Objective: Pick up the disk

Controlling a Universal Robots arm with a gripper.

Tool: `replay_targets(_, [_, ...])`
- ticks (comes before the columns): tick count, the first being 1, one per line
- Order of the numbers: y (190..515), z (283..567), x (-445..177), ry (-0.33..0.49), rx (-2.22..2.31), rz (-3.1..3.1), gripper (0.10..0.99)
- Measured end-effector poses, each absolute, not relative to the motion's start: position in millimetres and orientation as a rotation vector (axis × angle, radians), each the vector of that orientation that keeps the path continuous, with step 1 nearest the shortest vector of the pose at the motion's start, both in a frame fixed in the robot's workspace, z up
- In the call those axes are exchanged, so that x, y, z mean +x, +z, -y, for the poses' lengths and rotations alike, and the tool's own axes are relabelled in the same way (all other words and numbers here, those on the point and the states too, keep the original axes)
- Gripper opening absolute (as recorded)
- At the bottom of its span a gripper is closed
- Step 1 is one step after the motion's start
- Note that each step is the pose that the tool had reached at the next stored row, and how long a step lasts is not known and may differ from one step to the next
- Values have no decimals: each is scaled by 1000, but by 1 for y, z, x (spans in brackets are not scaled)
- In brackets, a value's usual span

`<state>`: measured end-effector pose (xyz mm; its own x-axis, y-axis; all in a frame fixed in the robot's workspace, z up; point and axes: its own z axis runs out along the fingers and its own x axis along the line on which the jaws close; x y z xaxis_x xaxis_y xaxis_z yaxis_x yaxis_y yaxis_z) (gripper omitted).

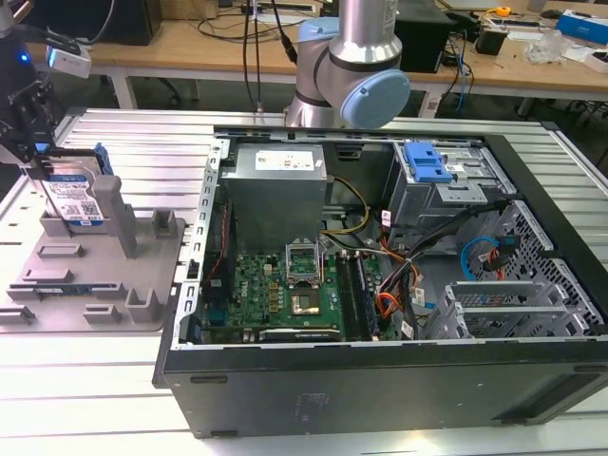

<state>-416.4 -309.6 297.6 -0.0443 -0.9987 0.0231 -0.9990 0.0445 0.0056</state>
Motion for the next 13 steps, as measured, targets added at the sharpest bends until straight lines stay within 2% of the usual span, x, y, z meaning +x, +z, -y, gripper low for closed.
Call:
replay_targets(9, [297, 310, -417, 19, 2157, 2255, 451])
replay_targets(10, [297, 310, -417, 18, 2157, 2255, 435])
replay_targets(11, [297, 310, -417, 19, 2157, 2255, 369])
replay_targets(13, [297, 310, -417, 19, 2157, 2255, 369])
